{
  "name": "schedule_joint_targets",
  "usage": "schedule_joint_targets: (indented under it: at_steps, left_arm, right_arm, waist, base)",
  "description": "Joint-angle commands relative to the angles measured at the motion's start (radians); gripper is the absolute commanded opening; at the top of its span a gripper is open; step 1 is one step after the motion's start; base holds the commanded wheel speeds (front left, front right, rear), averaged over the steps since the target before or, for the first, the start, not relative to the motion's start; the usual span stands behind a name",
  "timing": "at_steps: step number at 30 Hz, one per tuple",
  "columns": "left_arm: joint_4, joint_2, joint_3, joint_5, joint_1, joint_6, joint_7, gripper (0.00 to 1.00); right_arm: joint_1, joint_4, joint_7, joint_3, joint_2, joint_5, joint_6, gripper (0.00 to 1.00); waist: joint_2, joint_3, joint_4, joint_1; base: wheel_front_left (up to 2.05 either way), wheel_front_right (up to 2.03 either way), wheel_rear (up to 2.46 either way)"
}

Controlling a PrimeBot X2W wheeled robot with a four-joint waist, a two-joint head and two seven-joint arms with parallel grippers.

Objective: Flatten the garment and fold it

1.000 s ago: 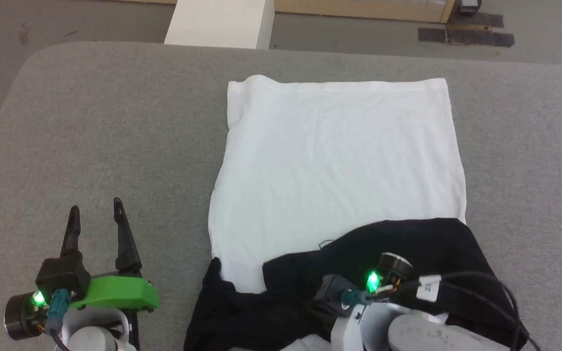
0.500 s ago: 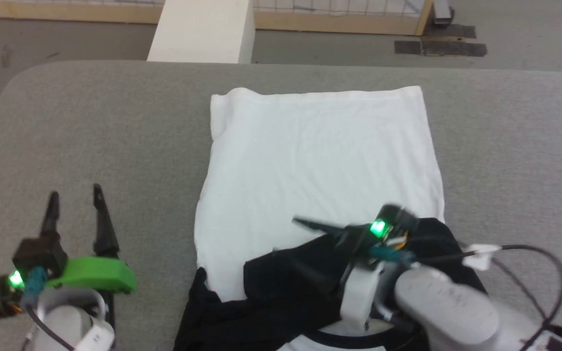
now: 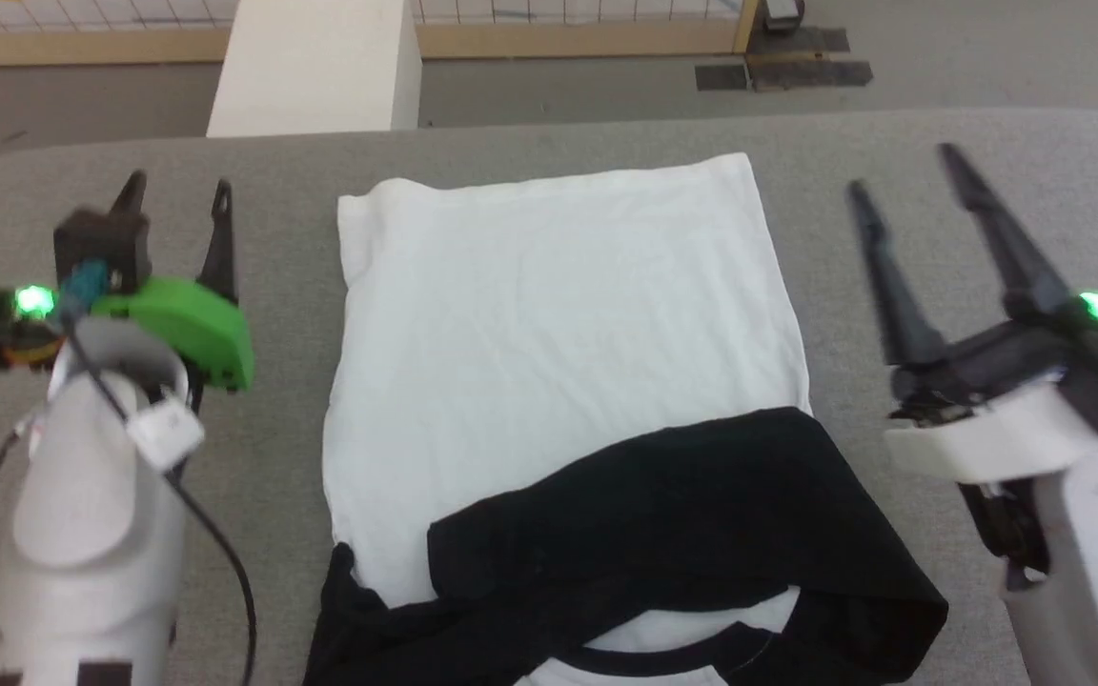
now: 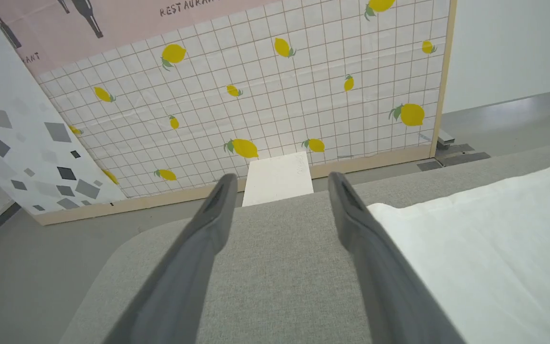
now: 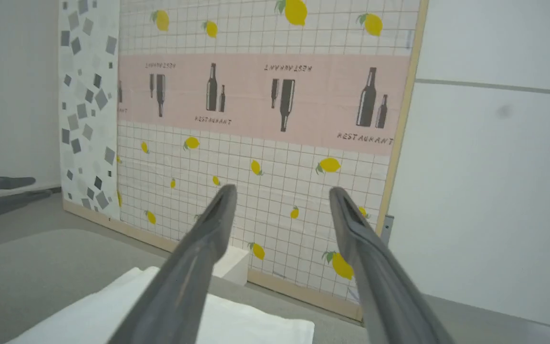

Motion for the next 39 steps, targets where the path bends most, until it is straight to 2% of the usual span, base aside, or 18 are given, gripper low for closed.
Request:
schedule_joint_targets:
  at_steps: [1,4,8,14,22,26,31,34,35,36,39]
  left_arm:
    - [0.025,0.015,-0.01,0.001,-0.049,-0.009,0.028,1.0]
    - [0.095,0.033,-0.047,-0.02,-0.159,-0.026,0.113,1.0]
    - [0.193,0.064,-0.106,-0.073,-0.302,-0.034,0.272,1.0]
    - [0.268,0.151,-0.295,-0.234,-0.46,-0.035,0.515,1.0]
    - [0.251,0.285,-0.496,-0.45,-0.585,-0.035,0.818,1.0]
    - [0.21,0.323,-0.574,-0.523,-0.623,-0.035,0.905,1.0]
    - [0.203,0.343,-0.654,-0.581,-0.631,-0.035,0.974,1.0]
    - [0.191,0.367,-0.735,-0.605,-0.617,-0.035,1.029,1.0]
    - [0.185,0.374,-0.751,-0.617,-0.612,-0.035,1.035,0.75]
    - [0.181,0.381,-0.765,-0.636,-0.607,-0.035,1.04,0.0]
    - [0.17,0.402,-0.78,-0.675,-0.604,-0.035,1.01,0.0]
  right_arm:
    - [0.033,-0.037,-0.004,-0.037,0.027,-0.018,-0.002,1.0]
    - [0.093,-0.129,-0.005,-0.132,0.088,-0.05,-0.002,1.0]
    - [0.16,-0.218,-0.005,-0.184,0.142,-0.074,-0.002,1.0]
    - [0.192,-0.272,-0.005,-0.188,0.16,-0.087,-0.002,1.0]
    - [0.157,-0.29,-0.005,-0.173,0.17,-0.097,-0.002,1.0]
    - [0.139,-0.286,-0.005,-0.17,0.164,-0.104,-0.002,1.0]
    - [0.124,-0.276,-0.005,-0.16,0.158,-0.11,-0.002,1.0]
    - [0.121,-0.27,-0.005,-0.154,0.154,-0.114,-0.002,1.0]
    - [0.121,-0.269,-0.005,-0.154,0.154,-0.114,-0.002,1.0]
    - [0.122,-0.267,-0.005,-0.155,0.152,-0.116,-0.002,1.0]
    - [0.121,-0.261,-0.005,-0.165,0.142,-0.119,-0.002,1.0]
  waist:
    - [0.0,0.04,-0.018,0.0]
    - [0.0,0.084,-0.03,0.0]
    - [0.0,0.154,-0.055,0.0]
    - [0.0,0.255,-0.105,0.0]
    - [0.0,0.364,-0.165,0.0]
    - [0.0,0.399,-0.179,0.0]
    - [0.0,0.424,-0.186,0.0]
    - [0.0,0.427,-0.187,0.0]
    - [0.0,0.425,-0.186,0.0]
    - [0.0,0.421,-0.184,0.0]
    - [0.0,0.402,-0.171,0.0]
  base:
    - [0.0,0.0,0.0]
    - [0.0,0.0,0.0]
    - [0.0,0.0,0.0]
    - [0.0,0.0,0.0]
    - [0.0,0.0,0.0]
    - [0.0,0.0,0.0]
    - [0.0,0.0,0.0]
    - [0.0,0.0,0.0]
    - [0.0,0.0,0.0]
    - [0.0,0.0,0.0]
    - [0.0,0.0,0.0]
